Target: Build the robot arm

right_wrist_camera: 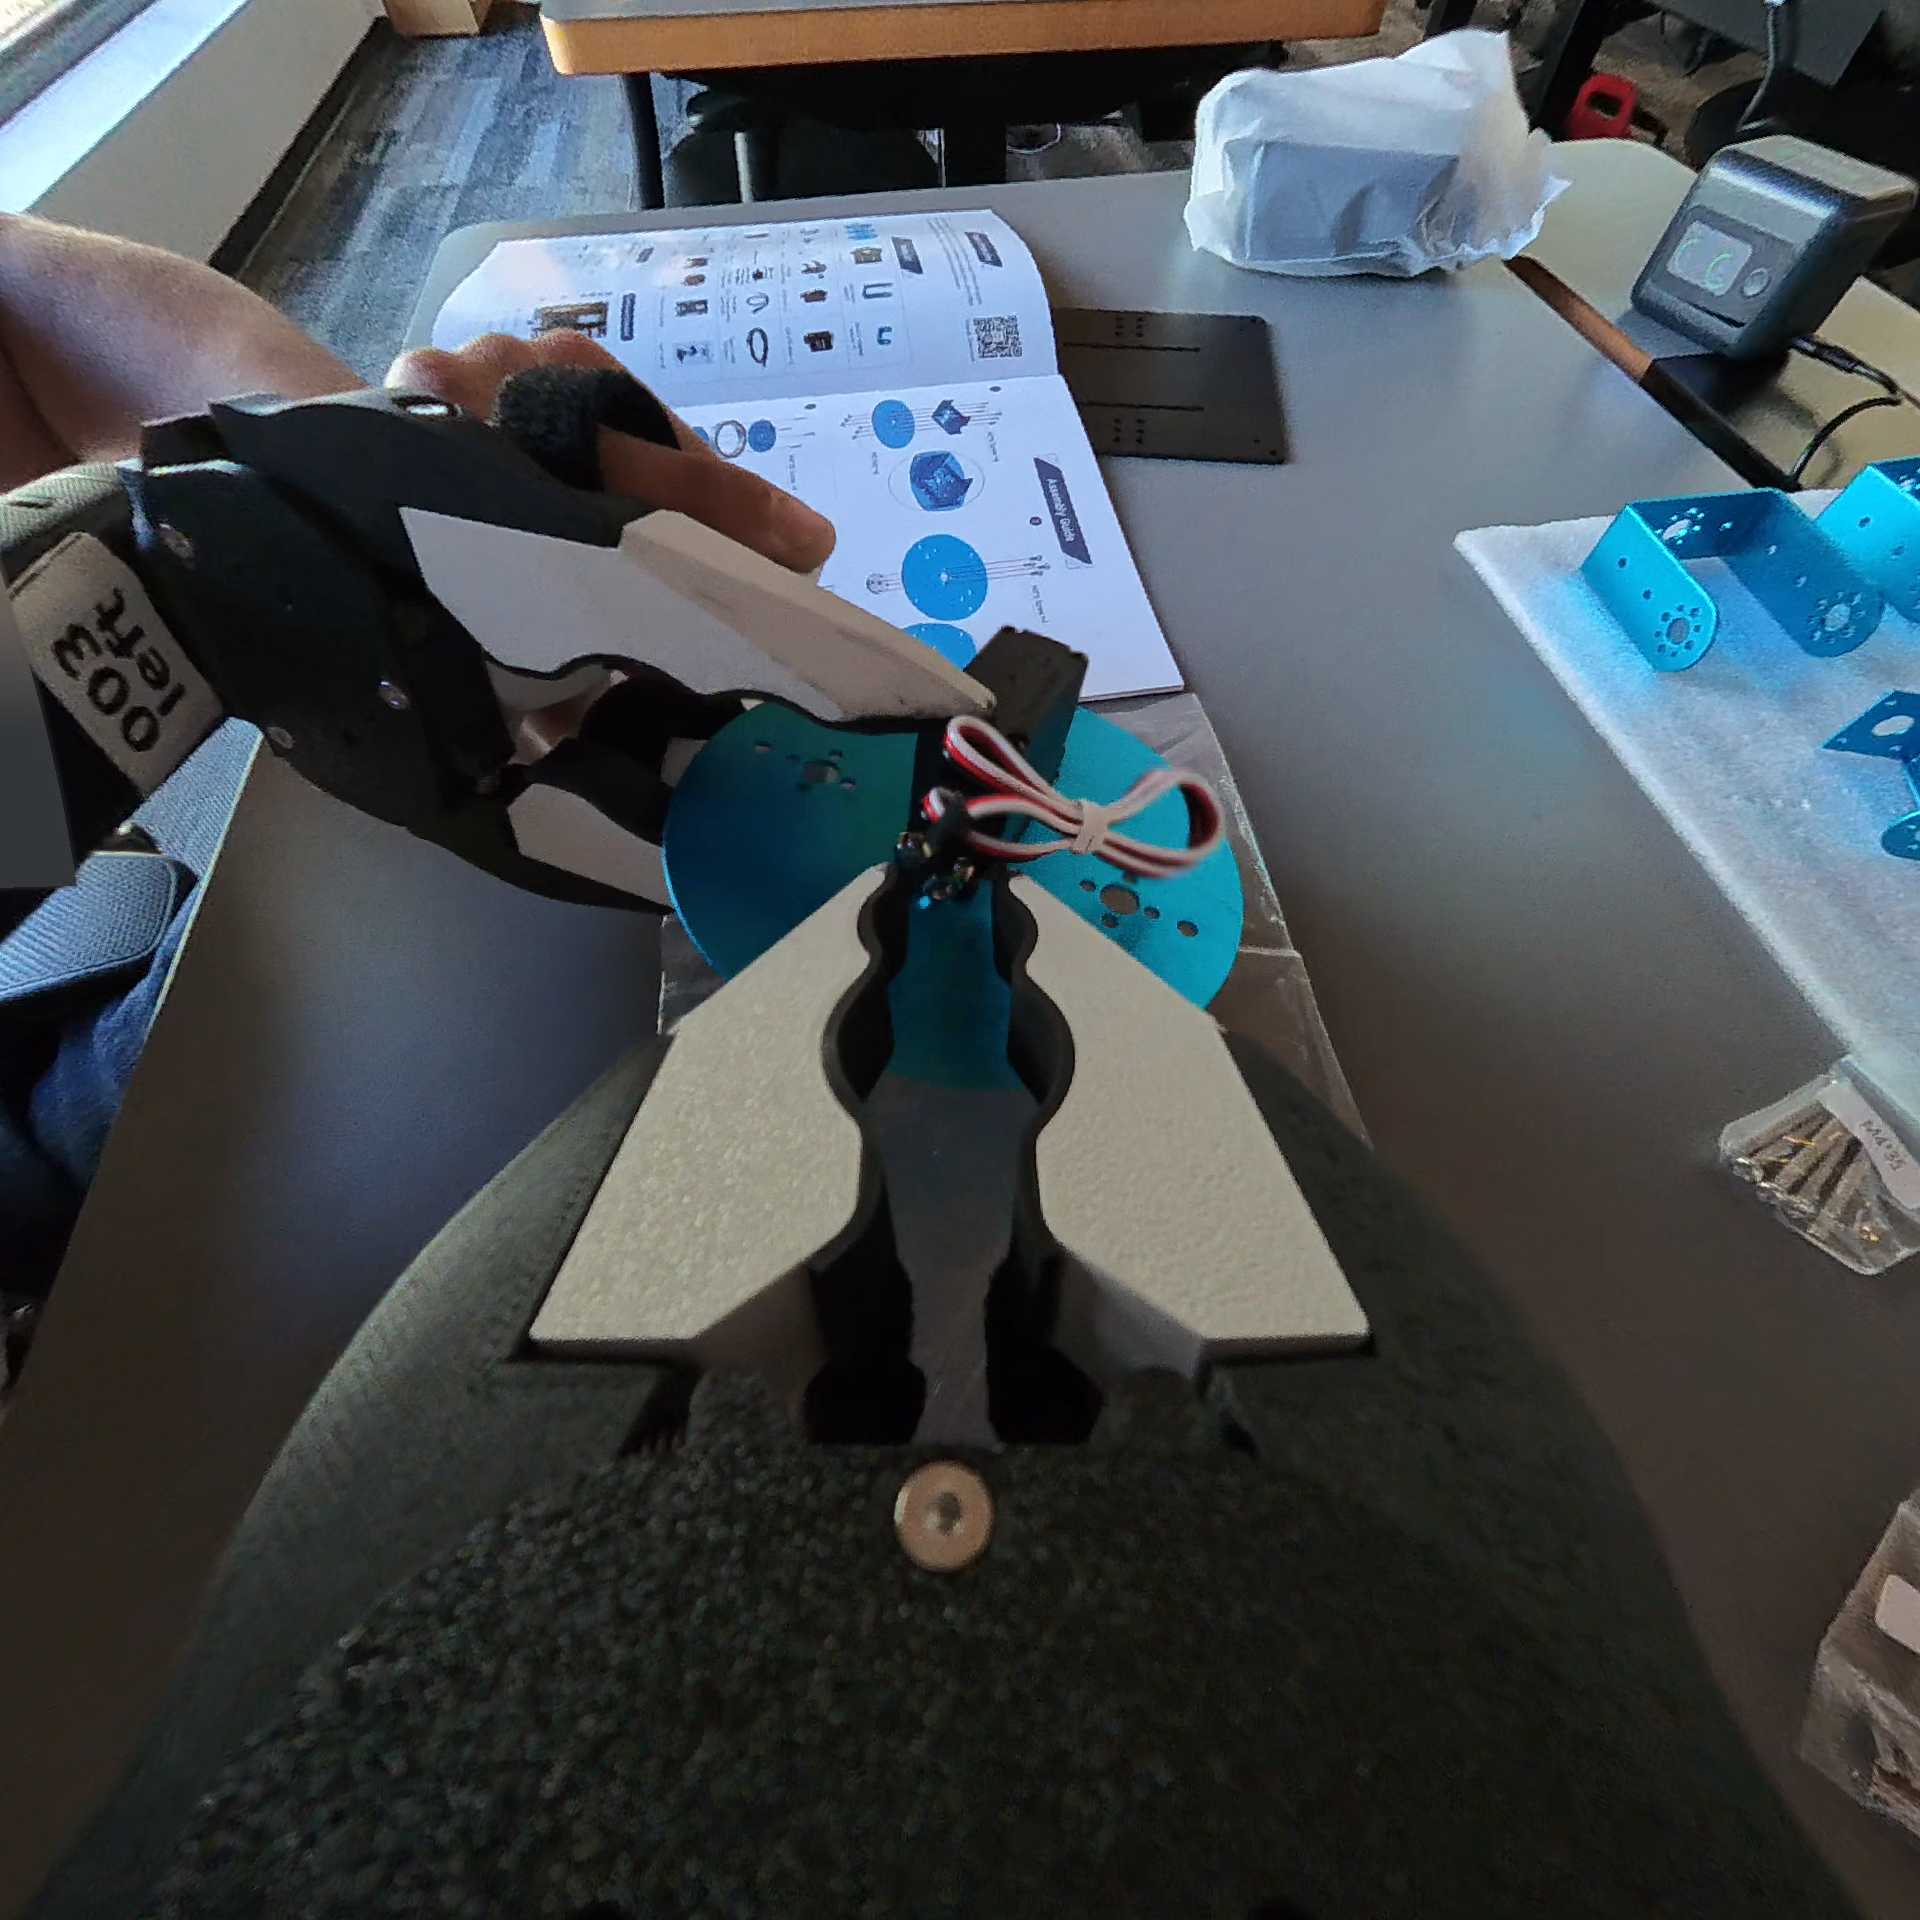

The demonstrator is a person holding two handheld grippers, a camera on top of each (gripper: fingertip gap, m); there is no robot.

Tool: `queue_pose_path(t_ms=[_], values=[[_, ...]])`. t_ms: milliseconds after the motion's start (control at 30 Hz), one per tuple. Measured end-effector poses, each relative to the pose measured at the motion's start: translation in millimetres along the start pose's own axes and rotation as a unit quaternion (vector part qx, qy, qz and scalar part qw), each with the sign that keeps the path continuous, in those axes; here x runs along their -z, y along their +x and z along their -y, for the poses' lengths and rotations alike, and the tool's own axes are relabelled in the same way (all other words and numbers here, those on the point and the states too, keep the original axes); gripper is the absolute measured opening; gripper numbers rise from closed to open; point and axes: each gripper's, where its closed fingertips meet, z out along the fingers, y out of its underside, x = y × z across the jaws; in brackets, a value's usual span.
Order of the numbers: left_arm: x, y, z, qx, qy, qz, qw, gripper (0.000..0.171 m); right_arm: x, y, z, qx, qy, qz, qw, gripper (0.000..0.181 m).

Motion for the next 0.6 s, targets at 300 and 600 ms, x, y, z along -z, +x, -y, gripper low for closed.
queue_pose_path(t_ms=[300,600], values=[[-1,1,-4,0.004,-0.004,-0.003,1.0,0.036,4,8,-3,0.014,-0.01,-0.023,1.0,0.01],[1,-1,-4,-0.011,-0.001,0.008,1.0,0.036,1,8,-1,0.029,0.002,-0.019,0.999,0.017]])
